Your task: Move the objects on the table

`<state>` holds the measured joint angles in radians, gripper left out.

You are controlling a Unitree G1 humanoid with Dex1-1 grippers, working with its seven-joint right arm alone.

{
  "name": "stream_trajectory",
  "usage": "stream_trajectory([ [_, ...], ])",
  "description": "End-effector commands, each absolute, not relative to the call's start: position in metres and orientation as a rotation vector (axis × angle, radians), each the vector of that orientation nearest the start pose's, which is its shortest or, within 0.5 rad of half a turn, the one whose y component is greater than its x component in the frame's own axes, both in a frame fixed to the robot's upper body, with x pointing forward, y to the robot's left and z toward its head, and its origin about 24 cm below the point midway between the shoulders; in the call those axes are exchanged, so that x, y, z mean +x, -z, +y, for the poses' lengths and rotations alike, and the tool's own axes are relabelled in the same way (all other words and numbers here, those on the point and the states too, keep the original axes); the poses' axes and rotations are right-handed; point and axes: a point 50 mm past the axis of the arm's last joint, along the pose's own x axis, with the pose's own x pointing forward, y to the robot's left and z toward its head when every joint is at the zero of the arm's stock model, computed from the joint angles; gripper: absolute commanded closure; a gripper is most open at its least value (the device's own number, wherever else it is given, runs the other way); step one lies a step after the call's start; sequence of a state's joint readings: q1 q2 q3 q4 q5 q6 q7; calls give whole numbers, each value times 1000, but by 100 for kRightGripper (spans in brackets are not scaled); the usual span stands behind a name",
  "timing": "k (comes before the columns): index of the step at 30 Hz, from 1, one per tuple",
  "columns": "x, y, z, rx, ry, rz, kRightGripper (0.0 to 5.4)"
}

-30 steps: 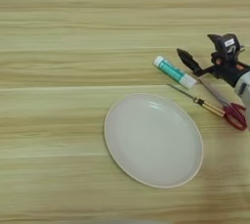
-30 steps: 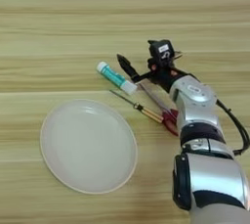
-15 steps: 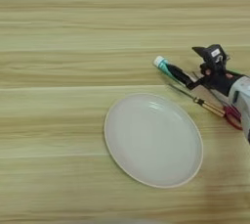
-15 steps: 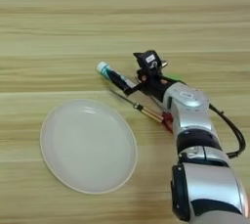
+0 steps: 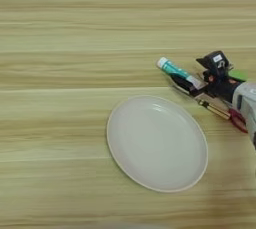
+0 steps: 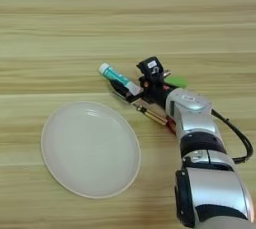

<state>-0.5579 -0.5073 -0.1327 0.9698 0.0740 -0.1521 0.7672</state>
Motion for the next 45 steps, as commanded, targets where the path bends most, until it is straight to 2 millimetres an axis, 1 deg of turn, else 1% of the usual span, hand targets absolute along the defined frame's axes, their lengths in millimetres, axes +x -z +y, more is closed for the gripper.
stream_trajectory([
  [1, 339, -78, -279, -271, -432, 215, 5],
  [24, 337, -66, -281, -275, -409, 318, 5],
  [33, 337, -64, -280, -276, -421, 330, 87],
  [36, 336, -63, -280, -276, -423, 331, 130],
  [41, 336, -63, -280, -276, -422, 332, 181],
  [42, 336, -63, -280, -276, -422, 332, 184],
  [43, 336, -63, -280, -275, -423, 333, 204],
  [45, 336, -63, -280, -275, -424, 333, 223],
])
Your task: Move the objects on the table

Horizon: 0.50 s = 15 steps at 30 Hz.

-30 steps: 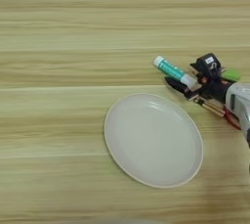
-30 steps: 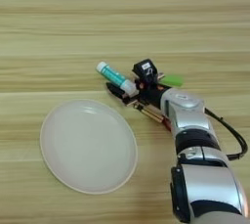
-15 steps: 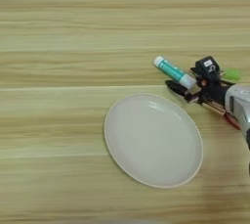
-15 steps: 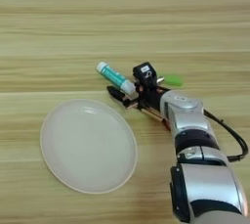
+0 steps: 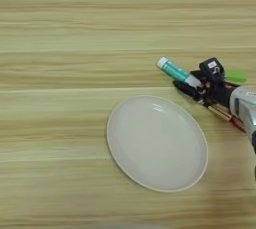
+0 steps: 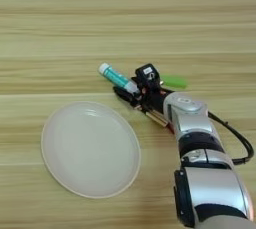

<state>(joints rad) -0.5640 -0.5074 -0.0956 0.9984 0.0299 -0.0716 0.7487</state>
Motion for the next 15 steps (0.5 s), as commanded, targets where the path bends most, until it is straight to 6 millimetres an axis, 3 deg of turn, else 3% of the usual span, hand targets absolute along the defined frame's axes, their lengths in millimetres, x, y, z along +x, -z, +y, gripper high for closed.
stream_trajectory([
  [1, 336, -62, -279, -274, -426, 335, 241],
  [10, 332, -55, -281, -257, -443, 418, 342],
  [15, 331, -54, -280, -260, -455, 426, 371],
])
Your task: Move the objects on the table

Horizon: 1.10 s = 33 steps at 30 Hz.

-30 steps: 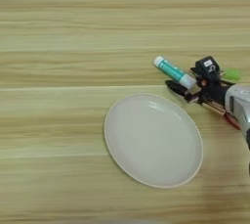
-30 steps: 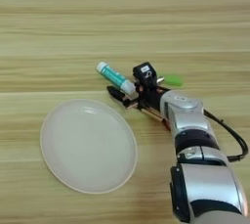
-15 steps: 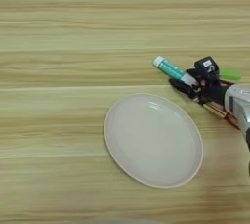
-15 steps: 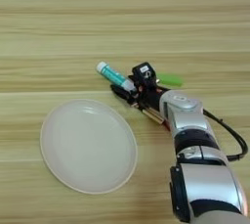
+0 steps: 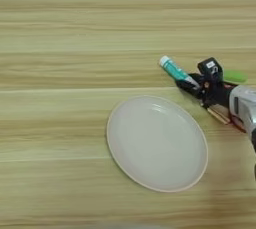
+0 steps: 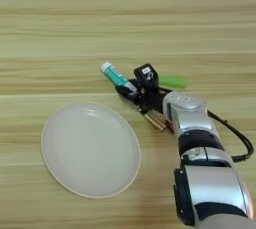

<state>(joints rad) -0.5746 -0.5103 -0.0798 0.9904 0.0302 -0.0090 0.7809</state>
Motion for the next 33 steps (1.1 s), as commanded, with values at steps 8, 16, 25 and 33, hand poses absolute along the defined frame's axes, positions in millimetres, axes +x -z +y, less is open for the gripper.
stream_trajectory([
  [8, 333, -60, -278, -258, -469, 369, 371],
  [16, 337, -77, -274, -245, -474, 256, 371],
  [25, 337, -92, -269, -233, -492, 167, 371],
  [33, 331, -110, -263, -196, -580, 68, 371],
])
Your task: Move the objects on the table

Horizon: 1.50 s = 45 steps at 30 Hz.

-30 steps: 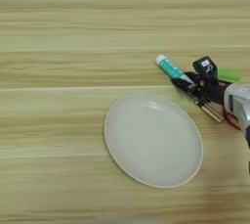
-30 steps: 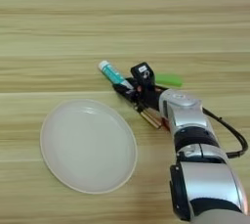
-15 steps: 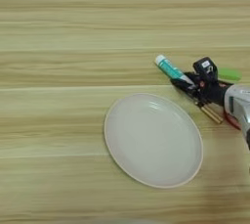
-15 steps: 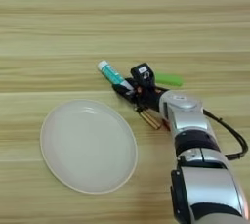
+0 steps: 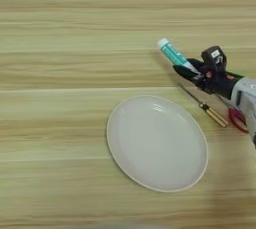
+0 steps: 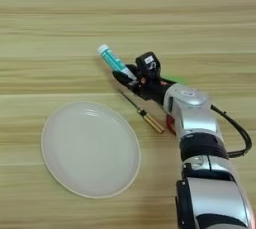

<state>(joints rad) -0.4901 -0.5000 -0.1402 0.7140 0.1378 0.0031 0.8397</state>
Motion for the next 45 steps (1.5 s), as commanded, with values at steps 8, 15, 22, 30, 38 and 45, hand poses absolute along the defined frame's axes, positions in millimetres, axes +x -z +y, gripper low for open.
stream_trajectory([
  [8, 314, -119, -253, -202, -735, -9, 371],
  [15, 297, -125, -247, -227, -871, -39, 371],
  [22, 275, -122, -242, -277, -1030, -8, 371],
  [30, 251, -109, -239, -348, -1182, 79, 371],
  [38, 241, -95, -237, -384, -1236, 154, 371],
  [45, 239, -84, -234, -409, -1245, 190, 371],
])
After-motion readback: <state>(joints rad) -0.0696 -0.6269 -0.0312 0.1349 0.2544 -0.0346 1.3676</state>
